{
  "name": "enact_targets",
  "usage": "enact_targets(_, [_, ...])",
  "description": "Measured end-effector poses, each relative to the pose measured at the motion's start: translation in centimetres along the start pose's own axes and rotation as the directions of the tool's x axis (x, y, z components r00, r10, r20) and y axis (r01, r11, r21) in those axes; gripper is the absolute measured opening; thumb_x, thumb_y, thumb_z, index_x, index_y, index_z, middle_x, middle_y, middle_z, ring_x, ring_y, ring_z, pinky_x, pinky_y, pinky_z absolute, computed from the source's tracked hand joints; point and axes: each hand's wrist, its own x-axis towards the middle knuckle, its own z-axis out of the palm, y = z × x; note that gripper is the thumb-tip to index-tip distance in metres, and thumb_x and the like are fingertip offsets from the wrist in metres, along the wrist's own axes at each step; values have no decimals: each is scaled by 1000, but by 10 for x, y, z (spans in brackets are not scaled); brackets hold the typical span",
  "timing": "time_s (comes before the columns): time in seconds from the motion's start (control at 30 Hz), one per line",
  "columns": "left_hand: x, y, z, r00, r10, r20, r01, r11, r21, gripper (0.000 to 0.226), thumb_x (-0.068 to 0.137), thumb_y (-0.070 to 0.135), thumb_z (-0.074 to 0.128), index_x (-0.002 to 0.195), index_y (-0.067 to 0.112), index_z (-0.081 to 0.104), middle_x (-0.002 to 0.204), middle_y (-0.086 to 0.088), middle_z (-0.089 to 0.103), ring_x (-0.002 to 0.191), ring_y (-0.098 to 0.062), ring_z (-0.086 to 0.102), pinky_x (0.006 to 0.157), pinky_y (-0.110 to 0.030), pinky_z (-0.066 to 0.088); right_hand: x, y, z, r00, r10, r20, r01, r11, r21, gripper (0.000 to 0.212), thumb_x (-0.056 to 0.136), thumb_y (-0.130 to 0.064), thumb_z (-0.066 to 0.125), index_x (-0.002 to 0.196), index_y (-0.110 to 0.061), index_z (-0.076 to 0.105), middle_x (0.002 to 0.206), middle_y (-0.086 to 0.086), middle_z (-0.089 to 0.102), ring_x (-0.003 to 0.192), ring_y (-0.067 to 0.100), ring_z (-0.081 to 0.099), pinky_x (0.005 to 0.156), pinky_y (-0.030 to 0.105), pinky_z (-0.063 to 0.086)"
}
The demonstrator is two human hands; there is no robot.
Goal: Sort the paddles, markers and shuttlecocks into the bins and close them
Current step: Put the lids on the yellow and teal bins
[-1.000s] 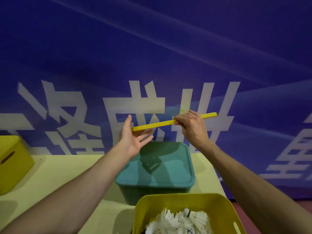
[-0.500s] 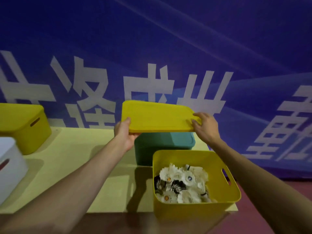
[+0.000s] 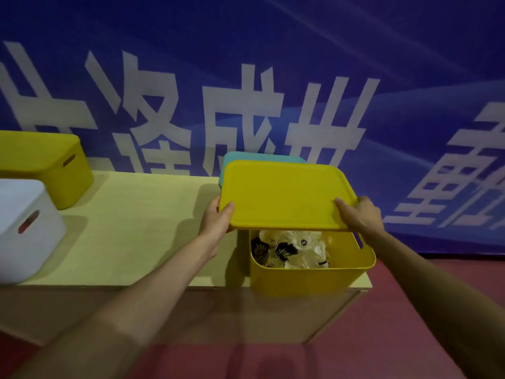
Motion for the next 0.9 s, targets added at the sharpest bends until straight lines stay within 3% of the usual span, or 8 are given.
enact_targets(0.13, [-7,-29,28,1000,0,-25,3,993,121,38,101,31,43,139,27,43,130,4,56,113,-18,52,92,-31,42,5,34,6,999,-18,26,19,999,-38,72,90,-51,54,136,1,35,133,25,48,119,43,49,93,50,43])
enact_targets(0.3, [-3,-74,54,995,-39,-90,64,953,295,49,98,42,42,144,26,37,144,1,47,130,-24,46,106,-46,41,15,78,20,997,-55,57,58,997,-55,67,91,-46,56,130,6,41,129,29,47,119,44,46,94,48,40])
enact_targets(0.4, [-3,-84,72,993,-35,-109,67,949,307,42,100,36,40,141,25,42,138,0,52,123,-24,51,103,-45,43,21,101,26,997,-50,59,53,997,-56,66,91,-44,56,130,7,41,131,30,41,121,44,42,99,47,37])
enact_targets(0.53, [-4,-93,87,984,-76,-162,122,948,295,43,102,30,34,146,25,34,142,-1,48,126,-26,48,105,-41,40,28,115,32,993,-55,101,58,998,-21,66,92,-42,55,136,3,35,137,26,36,122,43,42,97,46,39])
enact_targets(0.9, [-11,-110,99,977,-39,-209,103,947,305,42,104,30,32,145,26,33,139,-4,50,120,-28,50,98,-38,41,33,136,32,993,-66,97,66,998,2,70,87,-52,57,134,-3,41,128,18,55,116,38,53,88,48,47])
